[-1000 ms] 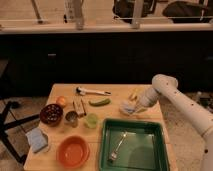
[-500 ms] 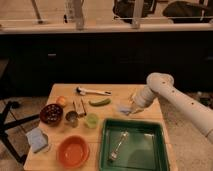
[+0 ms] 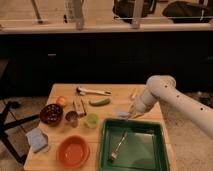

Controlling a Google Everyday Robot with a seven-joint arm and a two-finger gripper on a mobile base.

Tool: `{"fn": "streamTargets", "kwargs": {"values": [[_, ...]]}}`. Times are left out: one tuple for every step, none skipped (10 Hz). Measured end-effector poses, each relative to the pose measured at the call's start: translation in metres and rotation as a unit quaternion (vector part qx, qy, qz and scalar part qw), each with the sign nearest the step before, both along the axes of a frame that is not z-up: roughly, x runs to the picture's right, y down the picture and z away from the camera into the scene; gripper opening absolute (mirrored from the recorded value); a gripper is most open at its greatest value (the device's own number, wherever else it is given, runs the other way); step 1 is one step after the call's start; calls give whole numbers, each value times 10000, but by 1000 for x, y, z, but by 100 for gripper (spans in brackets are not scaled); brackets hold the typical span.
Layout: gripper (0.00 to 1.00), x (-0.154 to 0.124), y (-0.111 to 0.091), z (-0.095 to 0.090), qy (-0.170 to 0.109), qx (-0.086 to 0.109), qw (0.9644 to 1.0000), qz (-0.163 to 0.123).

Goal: Wipe tray with towel

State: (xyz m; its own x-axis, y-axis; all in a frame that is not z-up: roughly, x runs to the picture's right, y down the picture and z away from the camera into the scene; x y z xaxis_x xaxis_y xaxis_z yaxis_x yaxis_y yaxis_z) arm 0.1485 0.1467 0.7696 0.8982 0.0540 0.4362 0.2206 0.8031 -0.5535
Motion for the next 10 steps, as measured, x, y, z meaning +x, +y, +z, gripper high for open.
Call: {"fn": "streamTargets", "kwargs": {"values": [[0, 0, 5, -8, 12, 15, 10000, -20], [0, 4, 12, -17, 72, 29, 10000, -21], [0, 5, 18, -25, 109, 36, 9999, -30], [0, 12, 27, -35, 181, 46, 9998, -1], [0, 17, 33, -42, 235, 56, 9997, 29], [0, 27, 42, -52, 332, 69, 9994, 97], [0, 36, 48, -57, 422, 70, 9989, 169], [0, 42, 52, -58, 486, 65, 9985, 227], [0, 50, 58, -59, 562, 47, 9980, 301], [0, 56, 63, -59, 626, 20, 9973, 372]]}}
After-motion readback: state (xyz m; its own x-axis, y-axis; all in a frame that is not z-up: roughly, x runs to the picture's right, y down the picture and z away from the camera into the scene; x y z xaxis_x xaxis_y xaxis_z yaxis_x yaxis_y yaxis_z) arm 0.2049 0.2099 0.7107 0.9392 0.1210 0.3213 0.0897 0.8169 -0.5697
